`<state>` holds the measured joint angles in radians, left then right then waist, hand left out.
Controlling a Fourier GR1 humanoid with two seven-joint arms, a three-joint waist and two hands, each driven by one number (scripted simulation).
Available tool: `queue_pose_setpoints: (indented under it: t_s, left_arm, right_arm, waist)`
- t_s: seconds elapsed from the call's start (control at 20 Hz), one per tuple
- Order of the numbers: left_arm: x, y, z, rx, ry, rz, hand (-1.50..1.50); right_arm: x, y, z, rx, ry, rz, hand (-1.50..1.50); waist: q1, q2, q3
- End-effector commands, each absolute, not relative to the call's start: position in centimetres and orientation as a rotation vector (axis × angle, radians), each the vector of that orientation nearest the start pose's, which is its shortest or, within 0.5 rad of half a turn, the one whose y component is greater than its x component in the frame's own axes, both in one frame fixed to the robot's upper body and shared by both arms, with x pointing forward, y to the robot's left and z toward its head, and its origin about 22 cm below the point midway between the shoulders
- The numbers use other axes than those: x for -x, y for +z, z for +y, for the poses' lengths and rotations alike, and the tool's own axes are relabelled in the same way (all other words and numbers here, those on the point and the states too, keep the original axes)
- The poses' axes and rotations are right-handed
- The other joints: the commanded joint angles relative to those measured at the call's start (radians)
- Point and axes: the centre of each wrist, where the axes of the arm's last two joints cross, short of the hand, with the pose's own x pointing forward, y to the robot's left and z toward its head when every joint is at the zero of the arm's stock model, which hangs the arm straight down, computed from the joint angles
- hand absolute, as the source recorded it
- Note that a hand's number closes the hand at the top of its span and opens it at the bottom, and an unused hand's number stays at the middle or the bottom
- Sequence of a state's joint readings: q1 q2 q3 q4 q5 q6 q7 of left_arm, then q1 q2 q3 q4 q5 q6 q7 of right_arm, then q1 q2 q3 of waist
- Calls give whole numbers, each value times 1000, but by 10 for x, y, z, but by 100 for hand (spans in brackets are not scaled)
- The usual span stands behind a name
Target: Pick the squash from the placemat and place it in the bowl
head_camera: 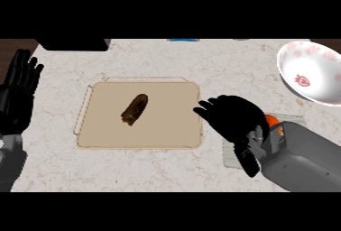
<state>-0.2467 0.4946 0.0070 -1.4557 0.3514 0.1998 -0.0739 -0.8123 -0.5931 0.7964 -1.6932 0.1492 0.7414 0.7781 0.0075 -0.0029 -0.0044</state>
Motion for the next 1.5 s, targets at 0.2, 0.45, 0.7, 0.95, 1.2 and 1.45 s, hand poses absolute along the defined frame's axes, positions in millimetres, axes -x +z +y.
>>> queue_pose_setpoints:
  t_s: [0.2,0.45,0.7,0.95,1.2,1.45]
  left_arm:
    - [-297,69,331,-236,27,-1781,0]
    - [-308,85,330,-243,45,-1793,0]
    - [-295,67,338,-236,37,-1781,0]
    - [-312,78,318,-239,16,-1797,0]
    - [-300,87,337,-216,29,-1793,0]
    - [-293,88,335,-216,36,-1780,0]
  right_arm:
    - [-321,189,-115,616,2090,-518,-150]
    - [-315,182,-115,654,2089,-499,-150]
    - [-317,152,-130,639,2071,-444,-150]
    - [-316,134,-134,613,2077,-420,-150]
    - [-313,105,-171,666,2047,-378,-150]
    - [-322,124,-197,664,2032,-400,-150]
  waist:
    - [-1,4,1]
    - [-12,1,3]
    - [-5,3,4]
    - [-9,5,4]
    - [0,6,5]
    - [-2,3,5]
